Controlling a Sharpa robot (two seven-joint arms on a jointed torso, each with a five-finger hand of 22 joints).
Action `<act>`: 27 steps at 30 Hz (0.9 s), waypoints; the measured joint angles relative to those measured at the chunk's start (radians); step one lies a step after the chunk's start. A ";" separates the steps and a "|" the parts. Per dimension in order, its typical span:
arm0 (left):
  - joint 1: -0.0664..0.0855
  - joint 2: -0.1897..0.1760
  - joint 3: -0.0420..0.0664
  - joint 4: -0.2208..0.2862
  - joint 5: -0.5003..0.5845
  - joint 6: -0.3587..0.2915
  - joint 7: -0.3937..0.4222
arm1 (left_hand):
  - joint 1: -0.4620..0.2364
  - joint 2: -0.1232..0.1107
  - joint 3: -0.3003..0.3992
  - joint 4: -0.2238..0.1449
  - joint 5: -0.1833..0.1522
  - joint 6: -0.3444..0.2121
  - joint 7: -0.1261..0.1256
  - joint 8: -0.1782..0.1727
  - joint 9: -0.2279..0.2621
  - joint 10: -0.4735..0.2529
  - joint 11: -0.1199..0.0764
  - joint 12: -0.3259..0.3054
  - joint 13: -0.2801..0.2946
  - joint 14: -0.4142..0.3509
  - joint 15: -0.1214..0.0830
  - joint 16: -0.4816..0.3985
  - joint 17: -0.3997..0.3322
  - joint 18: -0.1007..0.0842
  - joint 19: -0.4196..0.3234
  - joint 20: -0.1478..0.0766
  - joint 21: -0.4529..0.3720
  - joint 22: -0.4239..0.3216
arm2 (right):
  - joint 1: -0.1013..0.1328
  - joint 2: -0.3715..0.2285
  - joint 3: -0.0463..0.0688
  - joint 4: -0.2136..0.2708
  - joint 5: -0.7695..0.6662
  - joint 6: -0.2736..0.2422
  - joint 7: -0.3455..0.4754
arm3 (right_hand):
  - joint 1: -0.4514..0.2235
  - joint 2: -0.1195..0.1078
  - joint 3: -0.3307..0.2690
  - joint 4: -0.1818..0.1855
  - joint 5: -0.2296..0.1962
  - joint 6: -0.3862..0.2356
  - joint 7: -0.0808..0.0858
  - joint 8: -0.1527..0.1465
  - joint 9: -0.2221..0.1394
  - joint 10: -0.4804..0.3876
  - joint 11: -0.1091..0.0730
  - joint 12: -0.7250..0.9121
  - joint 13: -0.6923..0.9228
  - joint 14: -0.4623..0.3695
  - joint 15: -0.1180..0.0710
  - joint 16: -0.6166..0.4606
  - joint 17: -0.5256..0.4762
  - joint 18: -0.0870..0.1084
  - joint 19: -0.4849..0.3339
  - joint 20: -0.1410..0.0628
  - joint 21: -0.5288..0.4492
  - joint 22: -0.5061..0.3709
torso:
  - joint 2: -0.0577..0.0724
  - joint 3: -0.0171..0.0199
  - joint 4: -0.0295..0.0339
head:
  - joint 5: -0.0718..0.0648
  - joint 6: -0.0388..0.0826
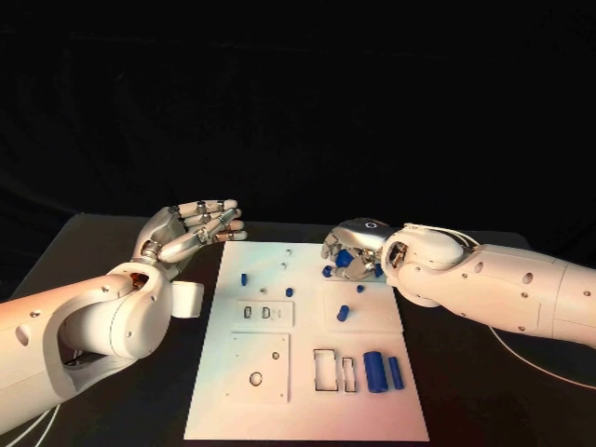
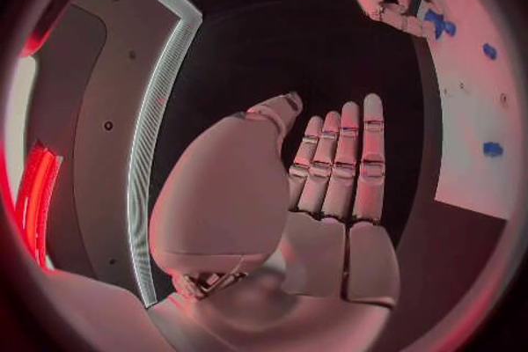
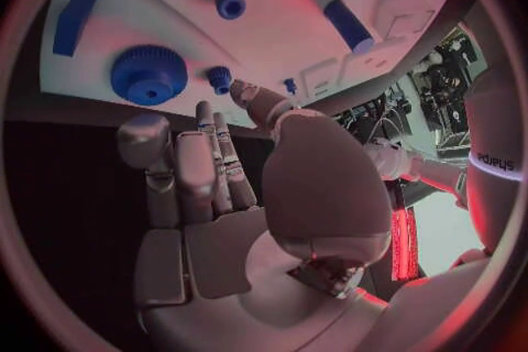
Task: Assemble the parts on the task board
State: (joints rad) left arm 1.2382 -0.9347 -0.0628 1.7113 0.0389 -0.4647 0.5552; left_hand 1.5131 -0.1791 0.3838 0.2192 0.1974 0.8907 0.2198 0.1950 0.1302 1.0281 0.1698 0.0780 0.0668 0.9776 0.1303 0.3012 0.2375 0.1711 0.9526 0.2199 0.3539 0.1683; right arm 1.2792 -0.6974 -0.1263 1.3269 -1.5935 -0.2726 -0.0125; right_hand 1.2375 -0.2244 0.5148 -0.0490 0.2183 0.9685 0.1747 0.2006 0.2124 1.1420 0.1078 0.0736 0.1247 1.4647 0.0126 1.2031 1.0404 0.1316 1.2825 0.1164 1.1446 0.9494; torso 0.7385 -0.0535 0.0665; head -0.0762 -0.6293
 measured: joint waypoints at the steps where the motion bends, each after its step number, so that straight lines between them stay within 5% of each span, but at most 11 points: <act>1: 0.000 0.000 0.000 0.000 0.000 0.000 0.000 | 0.000 0.000 0.000 0.000 0.000 0.000 0.000 0.000 0.000 0.000 0.000 0.000 0.000 0.000 0.000 0.000 0.001 0.000 0.000 0.000 0.000 0.001 | 0.000 0.001 0.000 -0.002 -0.003 0.003 -0.001 | 0.000 0.000 0.000 0.000 0.000 0.000 0.000 0.000 0.001 0.000 0.000 0.000 0.000 0.000 0.000 0.009 0.010 0.000 0.001 0.001 0.009 0.011 | 0.002 -0.0005 0.0013 | -0.001 -0.001; 18: 0.002 0.000 0.001 -0.003 0.000 0.005 -0.004 | 0.000 0.000 0.000 0.000 0.000 0.000 0.000 0.000 0.000 0.000 0.000 0.000 -0.001 0.000 0.000 0.000 0.002 0.000 0.000 0.000 0.007 0.003 | -0.003 0.013 0.000 -0.013 -0.026 0.030 -0.010 | 0.014 0.015 0.031 0.030 -0.019 0.041 -0.015 0.021 0.023 0.025 -0.015 0.020 0.007 0.000 0.000 0.104 0.105 -0.032 0.052 -0.002 0.128 0.168 | 0.020 -0.0037 0.0102 | -0.002 0.010; 27: 0.002 -0.001 0.001 -0.004 0.000 0.009 -0.008 | 0.000 0.000 0.003 -0.003 0.000 0.000 0.000 0.000 0.000 0.000 0.000 0.000 -0.001 0.000 0.000 0.000 0.003 0.000 0.000 0.000 0.007 0.005 | -0.002 0.013 0.002 -0.015 -0.026 0.013 -0.011 | 0.042 0.059 0.084 0.025 -0.080 0.107 -0.048 0.074 0.055 0.096 -0.036 0.057 0.019 0.002 -0.024 0.150 0.155 -0.048 0.098 -0.023 0.209 0.282 | 0.026 -0.0044 0.0140 | -0.004 0.012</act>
State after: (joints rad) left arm 1.2404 -0.9353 -0.0622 1.7071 0.0394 -0.4553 0.5473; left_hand 1.5131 -0.1790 0.3866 0.2163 0.1974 0.8905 0.2197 0.1950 0.1300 1.0280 0.1699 0.0780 0.0660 0.9775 0.1305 0.3011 0.2410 0.1707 0.9526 0.2199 0.3610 0.1731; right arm 1.2770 -0.6846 -0.1247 1.3123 -1.6193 -0.2595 -0.0232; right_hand 1.2794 -0.1654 0.5986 -0.0244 0.1385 1.0752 0.1263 0.2750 0.2678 1.2383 0.0713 0.1309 0.1432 1.4663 -0.0116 1.3536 1.1957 0.0840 1.3806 0.0932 1.3534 1.2312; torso 0.7648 -0.0579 0.0805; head -0.0804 -0.6172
